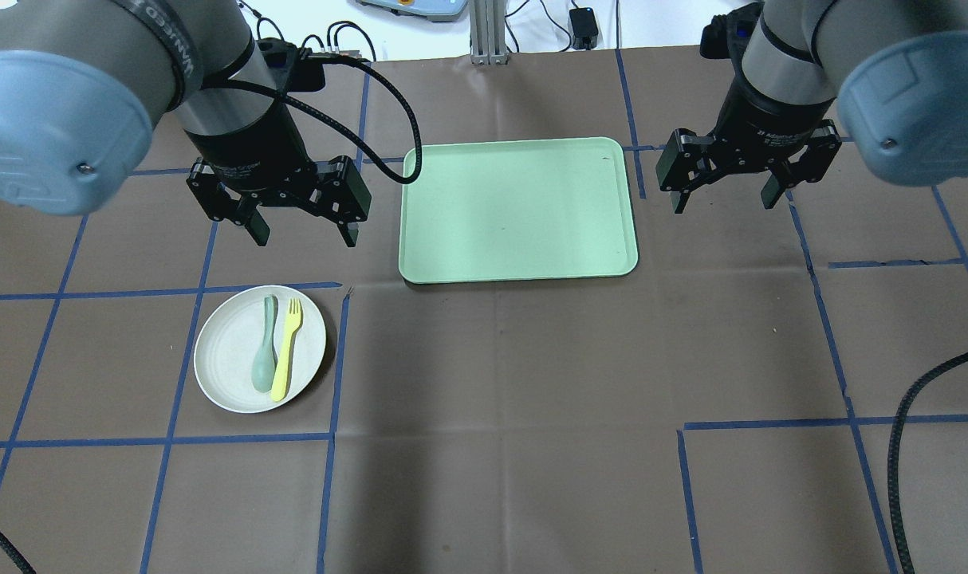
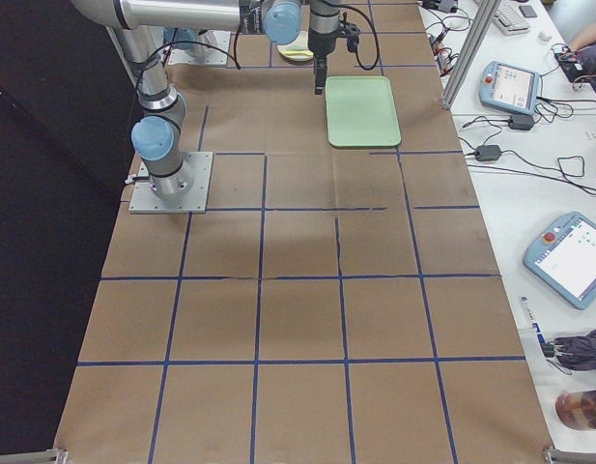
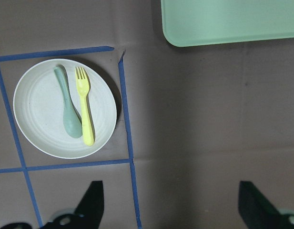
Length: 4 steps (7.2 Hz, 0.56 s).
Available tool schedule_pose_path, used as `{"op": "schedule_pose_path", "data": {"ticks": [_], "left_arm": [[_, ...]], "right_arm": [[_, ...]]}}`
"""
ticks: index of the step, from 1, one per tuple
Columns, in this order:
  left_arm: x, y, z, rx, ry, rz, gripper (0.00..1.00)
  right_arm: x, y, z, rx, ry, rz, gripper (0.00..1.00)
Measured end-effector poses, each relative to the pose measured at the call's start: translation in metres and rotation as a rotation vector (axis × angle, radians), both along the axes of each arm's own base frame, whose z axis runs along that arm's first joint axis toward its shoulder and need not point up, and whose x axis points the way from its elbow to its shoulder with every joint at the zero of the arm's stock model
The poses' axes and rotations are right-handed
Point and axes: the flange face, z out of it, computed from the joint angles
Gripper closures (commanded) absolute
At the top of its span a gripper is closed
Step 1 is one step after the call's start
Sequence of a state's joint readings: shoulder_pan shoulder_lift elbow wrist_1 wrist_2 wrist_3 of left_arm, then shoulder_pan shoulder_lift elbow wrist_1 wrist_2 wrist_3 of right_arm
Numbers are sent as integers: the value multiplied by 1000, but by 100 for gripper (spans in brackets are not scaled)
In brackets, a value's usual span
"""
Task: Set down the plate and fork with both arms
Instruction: 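Lower the left gripper to the rim of the white plate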
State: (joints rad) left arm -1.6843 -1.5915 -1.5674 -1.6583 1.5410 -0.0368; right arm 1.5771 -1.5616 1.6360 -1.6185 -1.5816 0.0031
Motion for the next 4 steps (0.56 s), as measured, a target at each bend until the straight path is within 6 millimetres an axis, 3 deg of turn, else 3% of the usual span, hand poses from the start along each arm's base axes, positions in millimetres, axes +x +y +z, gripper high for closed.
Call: {"op": "schedule_pose_path", "data": {"ticks": [4], "left_arm": [[1,1,-7,12,0,1,0]], "right_arm": [[-1,0,0,1,1,0,0]]}}
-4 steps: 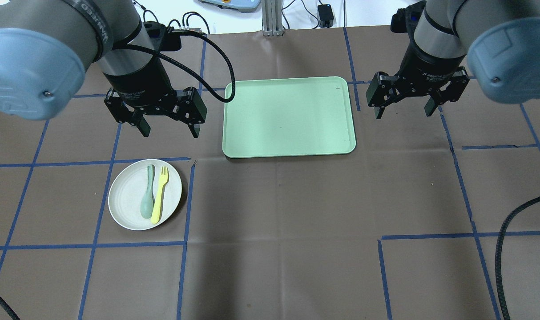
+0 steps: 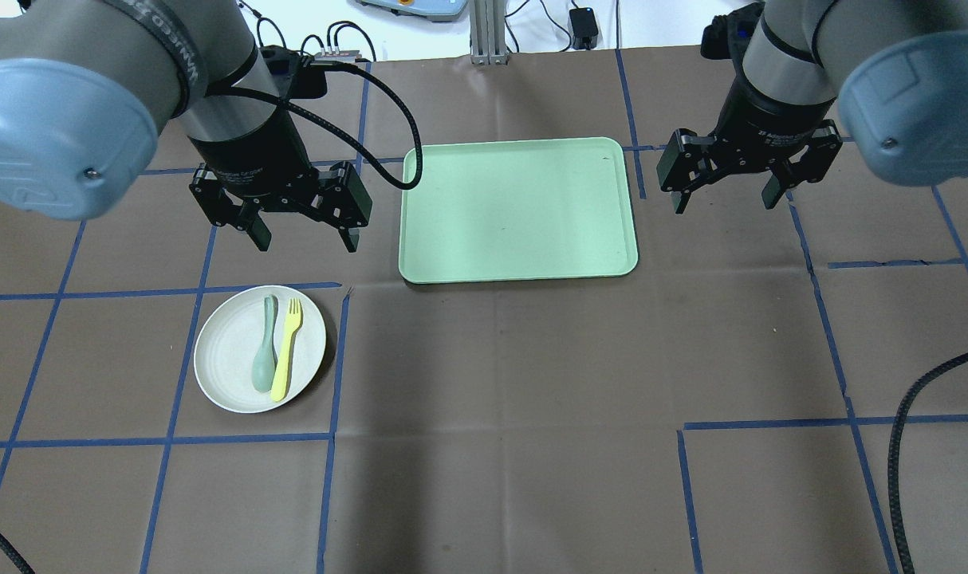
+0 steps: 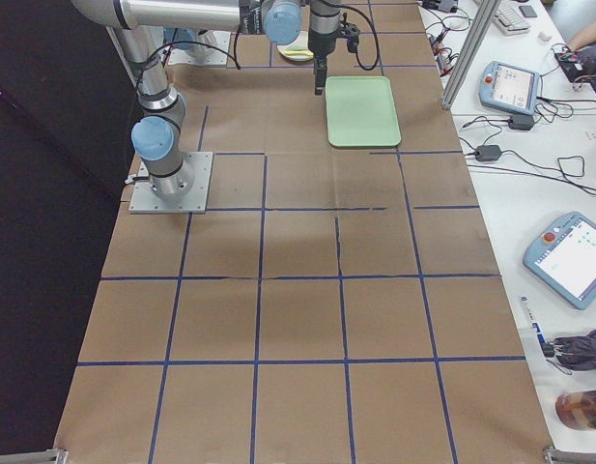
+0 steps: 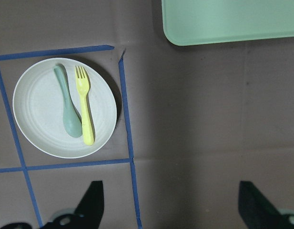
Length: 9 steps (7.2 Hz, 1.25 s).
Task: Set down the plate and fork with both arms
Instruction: 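Lower the left gripper to the rim of the white plate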
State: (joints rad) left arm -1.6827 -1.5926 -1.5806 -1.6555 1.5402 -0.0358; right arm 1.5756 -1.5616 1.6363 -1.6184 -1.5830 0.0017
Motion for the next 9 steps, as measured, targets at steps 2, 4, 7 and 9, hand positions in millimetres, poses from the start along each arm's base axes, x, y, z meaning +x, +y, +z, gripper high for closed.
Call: {"op": "schedule_pose_path", "data": {"ticks": [2,4,7,9], "left_arm": [[1,-2,-4,8,0,-2,0],[21,-9,-12,25,7,-35,0],[110,-24,-50,53,40,-58,0],[179,-25,-92,46,40,-50,0]], "right_arm": [[0,0,0,0,0,0,0],[0,0,0,0,-1,0,0],[0,0,0,0,0,0,0],[0,0,0,0,0,0,0]]}}
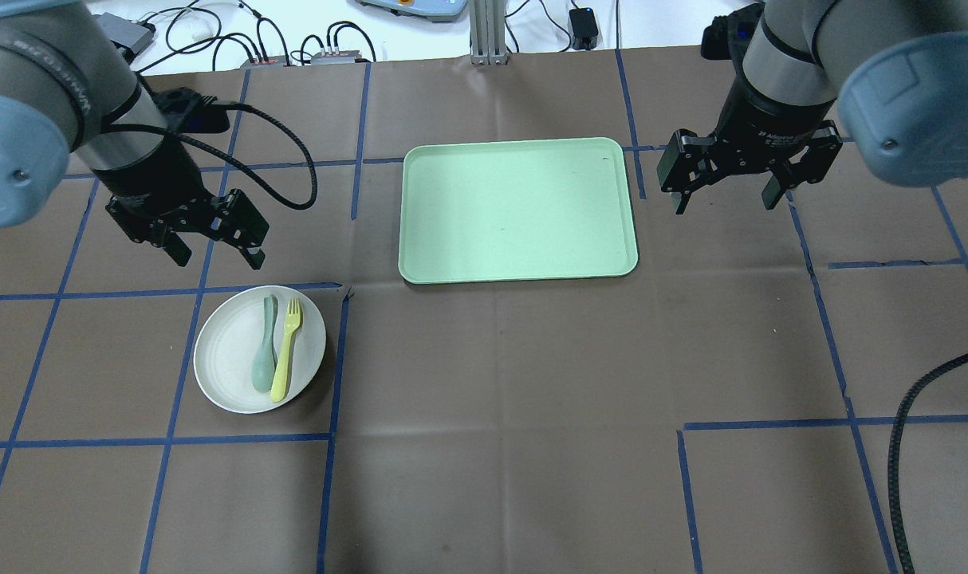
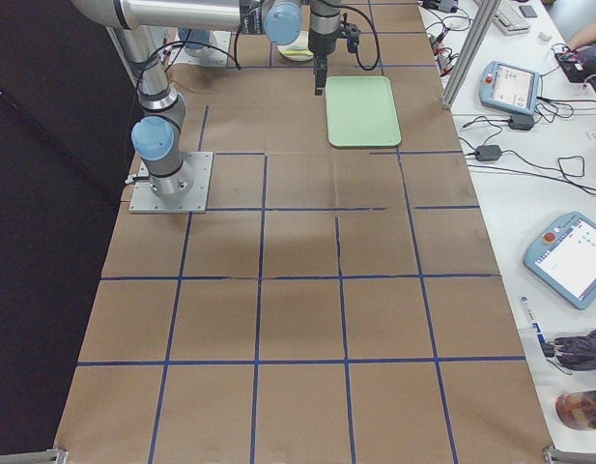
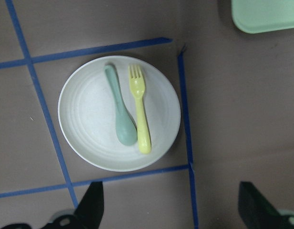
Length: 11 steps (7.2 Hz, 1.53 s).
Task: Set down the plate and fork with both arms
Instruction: 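Lower the left gripper to the rim of the white plate, then close the left gripper on the plate rim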
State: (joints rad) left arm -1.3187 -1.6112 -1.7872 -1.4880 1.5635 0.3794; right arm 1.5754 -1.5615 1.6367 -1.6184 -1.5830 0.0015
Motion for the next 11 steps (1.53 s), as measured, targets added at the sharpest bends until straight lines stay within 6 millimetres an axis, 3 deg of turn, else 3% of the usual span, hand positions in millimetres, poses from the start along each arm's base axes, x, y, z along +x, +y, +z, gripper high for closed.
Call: {"op": "schedule_pose_path", "data": {"ticks": [2,3,6,9,11], "left_arm": [[55,15,-56,-35,-9,5,0],[73,21,-82,-54,-9,16,0],[107,27,-148,-35,73,89,3],[118,31,-176,4,123,132,22],[118,31,-186,22,135,142,23]], "right_arm": [[0,0,0,0,0,0,0],[0,0,0,0,0,0,0],[0,0,0,0,0,0,0],[0,0,0,1,-1,0,0],[0,0,0,0,0,0,0]]}}
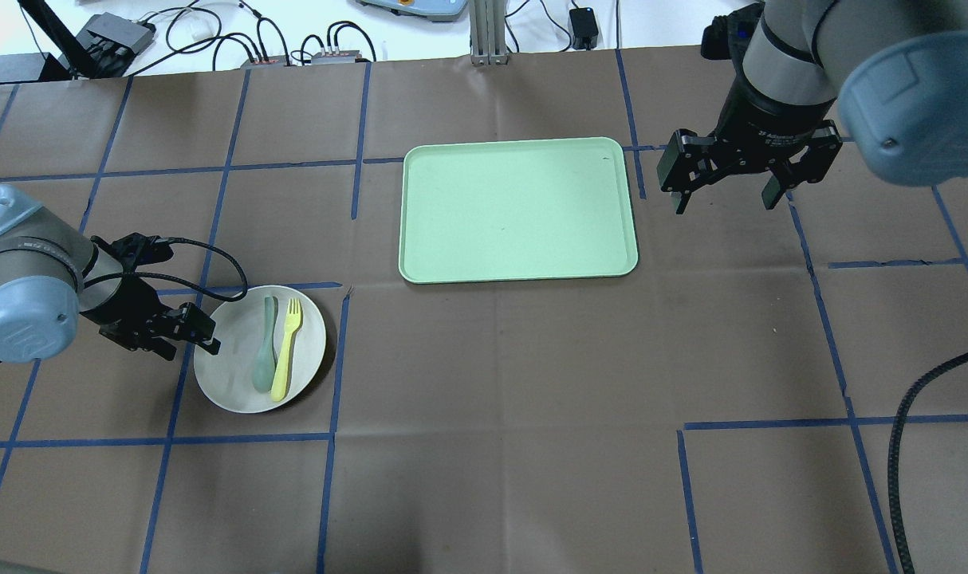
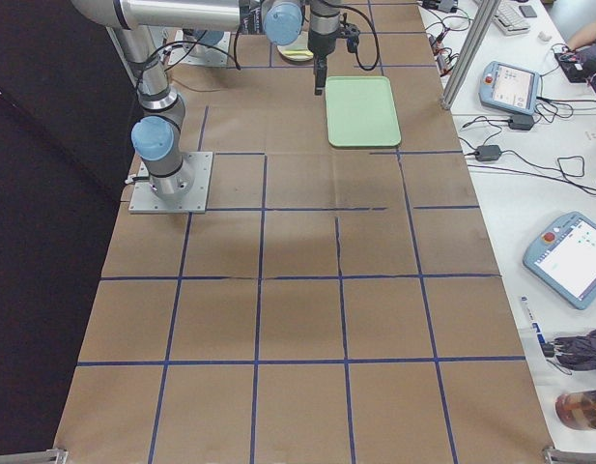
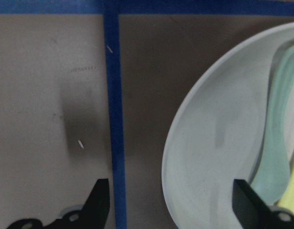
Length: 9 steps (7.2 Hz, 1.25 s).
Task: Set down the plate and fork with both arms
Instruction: 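Close the left gripper on the plate rim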
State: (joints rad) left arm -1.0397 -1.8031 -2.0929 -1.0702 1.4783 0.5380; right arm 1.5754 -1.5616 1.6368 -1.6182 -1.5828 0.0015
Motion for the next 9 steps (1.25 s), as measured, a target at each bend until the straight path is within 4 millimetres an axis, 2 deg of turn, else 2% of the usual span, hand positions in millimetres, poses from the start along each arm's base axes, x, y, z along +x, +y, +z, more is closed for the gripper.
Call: {"op": "schedule_pose_path", "data": {"ticks": [1,4,6,8,9], "left_arm": [[0,0,-4,10,6,3,23],[-1,0,-10,16,27,11,42],[-2,0,-11,19,35,13,43],[-3,1,-15,30,42,15,55],[-3,1,-18,36,45,17,65]], "right_arm": [[0,0,0,0,0,0,0],[0,0,0,1,0,0,0],[0,0,0,1,0,-1,0],[0,0,0,1,0,0,0],[0,0,0,1,0,0,0]]}}
